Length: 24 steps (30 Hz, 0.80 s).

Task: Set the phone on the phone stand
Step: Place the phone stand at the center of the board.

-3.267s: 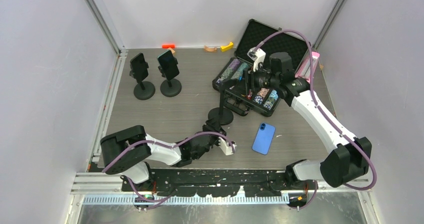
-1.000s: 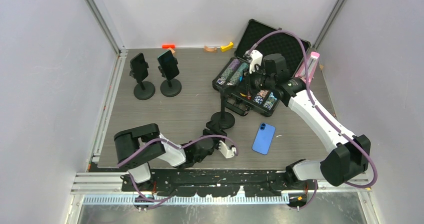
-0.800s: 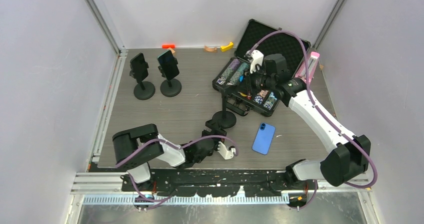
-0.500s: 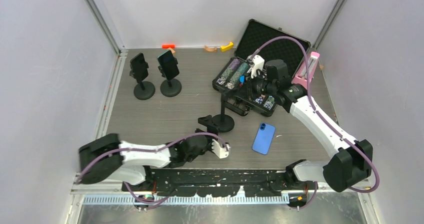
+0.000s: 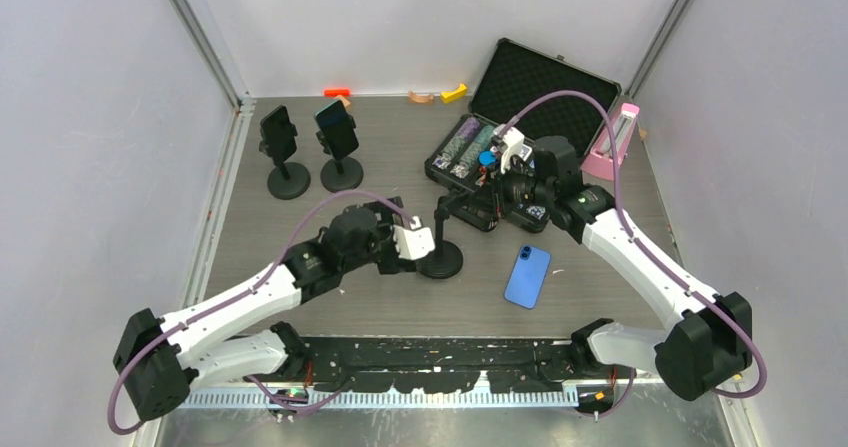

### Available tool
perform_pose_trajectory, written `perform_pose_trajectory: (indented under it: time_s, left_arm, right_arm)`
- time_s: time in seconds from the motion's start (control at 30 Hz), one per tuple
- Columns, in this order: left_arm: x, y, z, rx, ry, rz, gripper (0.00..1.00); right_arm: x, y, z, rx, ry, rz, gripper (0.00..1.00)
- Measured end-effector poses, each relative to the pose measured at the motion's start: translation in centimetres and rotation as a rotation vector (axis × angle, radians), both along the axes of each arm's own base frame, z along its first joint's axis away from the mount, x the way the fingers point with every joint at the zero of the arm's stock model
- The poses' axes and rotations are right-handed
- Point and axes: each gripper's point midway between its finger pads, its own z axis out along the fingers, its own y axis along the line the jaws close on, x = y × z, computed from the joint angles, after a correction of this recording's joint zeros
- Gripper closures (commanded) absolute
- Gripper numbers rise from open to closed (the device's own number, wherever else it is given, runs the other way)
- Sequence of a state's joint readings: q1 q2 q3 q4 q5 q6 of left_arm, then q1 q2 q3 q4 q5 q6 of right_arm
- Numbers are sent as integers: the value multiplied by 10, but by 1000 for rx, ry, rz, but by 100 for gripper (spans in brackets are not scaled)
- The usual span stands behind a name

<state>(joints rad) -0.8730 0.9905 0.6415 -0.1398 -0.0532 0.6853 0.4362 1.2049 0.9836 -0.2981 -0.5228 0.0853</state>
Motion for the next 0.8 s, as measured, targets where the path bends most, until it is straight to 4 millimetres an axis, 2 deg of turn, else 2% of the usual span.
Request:
perform_pose_trajectory:
  time_s: [0.2,0.3,0.5,0.8]
  left_arm:
    - [12,-26,43,-131,90,-31,0]
    - [18,-28,49,-157,119,-23,0]
    - [29,-18,41,-149,188,34,0]
    - [31,-23,65,-192,200,31,0]
  right_arm:
    - [-20,8,3,11,-19,91,64]
    - [-38,12,13,19,-68,169,50]
    - [-65,7,31,17,-170,256,39]
    - [-76,-21,21,-90,-228,213,31]
